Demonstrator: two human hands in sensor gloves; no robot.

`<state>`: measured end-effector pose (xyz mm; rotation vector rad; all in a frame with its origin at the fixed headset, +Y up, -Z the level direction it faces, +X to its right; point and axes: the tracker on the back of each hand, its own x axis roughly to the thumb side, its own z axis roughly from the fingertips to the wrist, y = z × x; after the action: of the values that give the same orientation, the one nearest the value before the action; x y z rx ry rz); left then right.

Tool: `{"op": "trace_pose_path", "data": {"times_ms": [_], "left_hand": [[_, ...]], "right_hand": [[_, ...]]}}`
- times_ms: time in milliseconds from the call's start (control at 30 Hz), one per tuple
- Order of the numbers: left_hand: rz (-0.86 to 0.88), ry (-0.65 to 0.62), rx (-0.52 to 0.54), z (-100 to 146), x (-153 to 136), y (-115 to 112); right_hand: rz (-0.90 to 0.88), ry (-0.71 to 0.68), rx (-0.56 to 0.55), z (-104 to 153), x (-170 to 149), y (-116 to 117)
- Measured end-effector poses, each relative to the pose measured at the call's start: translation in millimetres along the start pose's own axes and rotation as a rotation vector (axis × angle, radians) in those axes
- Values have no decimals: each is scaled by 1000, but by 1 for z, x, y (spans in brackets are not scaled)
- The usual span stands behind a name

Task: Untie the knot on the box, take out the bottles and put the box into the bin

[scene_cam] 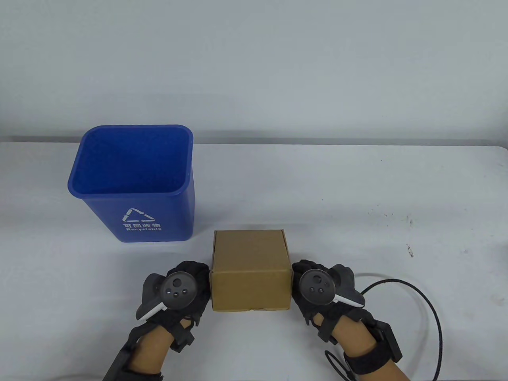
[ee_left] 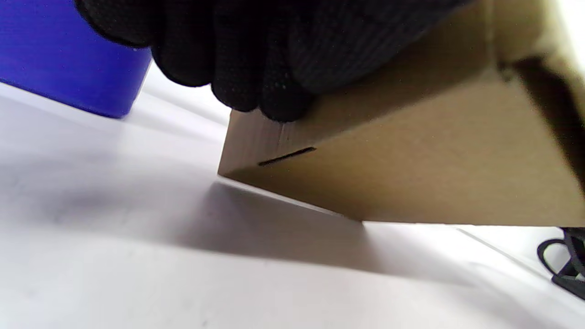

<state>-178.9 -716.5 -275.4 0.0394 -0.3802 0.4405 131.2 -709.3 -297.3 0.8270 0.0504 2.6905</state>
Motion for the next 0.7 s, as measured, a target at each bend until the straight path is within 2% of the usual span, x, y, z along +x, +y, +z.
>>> {"op": "trace_pose_path", "data": {"times_ms": [133,467,700], "left_hand": [[22,-14,43,4,3,6],[80,-27,149,12,5,20],[96,-24,164,13,5,22]], "right_hand": [[-25,-1,-53,3,2,-7],[-59,-33,-94,6,6,-13],[-60,-41,-113,7,8,-15]]}}
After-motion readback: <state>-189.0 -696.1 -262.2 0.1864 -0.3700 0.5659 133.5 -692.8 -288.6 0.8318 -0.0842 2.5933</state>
